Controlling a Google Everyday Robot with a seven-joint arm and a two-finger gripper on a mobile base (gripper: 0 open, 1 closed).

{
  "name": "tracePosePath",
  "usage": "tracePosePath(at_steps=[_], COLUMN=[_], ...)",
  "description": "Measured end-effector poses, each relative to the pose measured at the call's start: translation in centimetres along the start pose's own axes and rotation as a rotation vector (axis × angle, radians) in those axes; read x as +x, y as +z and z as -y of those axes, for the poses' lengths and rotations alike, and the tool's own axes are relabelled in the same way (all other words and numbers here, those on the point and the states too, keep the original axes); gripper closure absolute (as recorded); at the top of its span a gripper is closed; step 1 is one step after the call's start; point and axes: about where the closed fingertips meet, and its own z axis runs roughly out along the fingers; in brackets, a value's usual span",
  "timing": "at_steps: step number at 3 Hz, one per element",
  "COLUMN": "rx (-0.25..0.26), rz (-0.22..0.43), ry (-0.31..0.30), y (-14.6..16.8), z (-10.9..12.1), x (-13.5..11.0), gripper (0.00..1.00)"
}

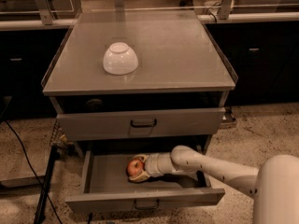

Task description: Place apple into middle drawer

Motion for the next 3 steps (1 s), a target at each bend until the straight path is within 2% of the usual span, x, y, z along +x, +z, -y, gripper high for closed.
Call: tracePosePath(at_steps=[2,3], rx=[0.0,-0.003], rz=[0.0,0.001], ry=[0.0,0.0], y=[0.01,0.14], z=[-0.01,-0.11], x=[0.0,-0.05], gripper=[0.14,0.0])
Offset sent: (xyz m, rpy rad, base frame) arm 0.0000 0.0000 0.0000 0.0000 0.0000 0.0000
